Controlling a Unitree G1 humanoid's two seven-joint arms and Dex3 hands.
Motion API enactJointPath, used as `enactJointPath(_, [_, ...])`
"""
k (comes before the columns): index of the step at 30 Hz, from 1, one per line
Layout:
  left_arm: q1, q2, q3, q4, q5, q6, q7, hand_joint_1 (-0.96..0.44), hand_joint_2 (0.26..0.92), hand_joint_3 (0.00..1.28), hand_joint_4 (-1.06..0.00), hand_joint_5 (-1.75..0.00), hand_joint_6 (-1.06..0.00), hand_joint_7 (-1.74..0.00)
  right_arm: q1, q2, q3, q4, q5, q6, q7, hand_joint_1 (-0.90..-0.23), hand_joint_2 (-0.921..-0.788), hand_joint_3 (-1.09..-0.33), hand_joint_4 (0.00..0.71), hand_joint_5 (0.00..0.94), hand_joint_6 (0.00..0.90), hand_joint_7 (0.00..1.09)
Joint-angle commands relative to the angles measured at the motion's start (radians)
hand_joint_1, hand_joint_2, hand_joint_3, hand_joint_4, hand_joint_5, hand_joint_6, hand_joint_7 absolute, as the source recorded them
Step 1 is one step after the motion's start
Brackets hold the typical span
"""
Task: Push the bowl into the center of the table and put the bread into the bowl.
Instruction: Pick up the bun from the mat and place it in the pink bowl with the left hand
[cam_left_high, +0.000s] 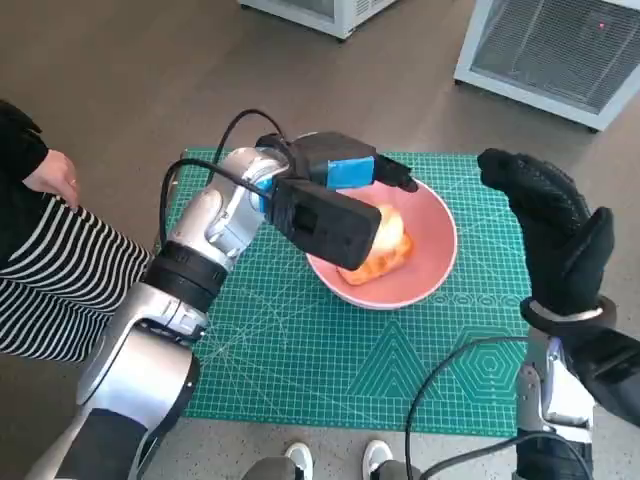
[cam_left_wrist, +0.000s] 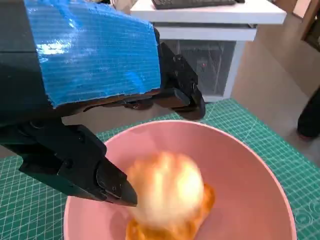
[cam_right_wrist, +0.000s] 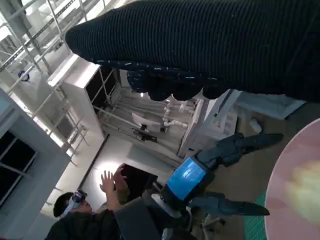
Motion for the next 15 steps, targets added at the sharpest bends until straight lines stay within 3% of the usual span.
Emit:
enactJointPath(1, [-0.017,0.006,0.018,-0.009,-0.013,-0.004,0.007,-0.11,0.79,0.02,-0.22,0.0,-0.42,-0.1,0.009,-0.01,0.0,0.008,-0.029,0.007,-0.017,-0.679,-0.921,-0.66,0.169,0.0,0.089,0.41])
enactJointPath(7, [0.016,0.04,0.08,-0.054,-0.091,-0.087,-0.006,-0.13,0.791,0.02,-0.22,0.0,-0.4,-0.06,-0.006,-0.015,-0.004,0.01,-0.034,0.013,-0.024,-0.677,-0.921,-0.661,0.169,0.0,0.086,0.41])
enactJointPath(15, [0.121,0.07,0.22,-0.129,-0.268,-0.214,0.012,-0.3,0.849,0.03,-0.25,-0.01,-0.39,-0.04,-0.025,-0.023,-0.013,0.024,-0.036,0.018,-0.031,-0.676,-0.921,-0.664,0.167,0.0,0.078,0.41])
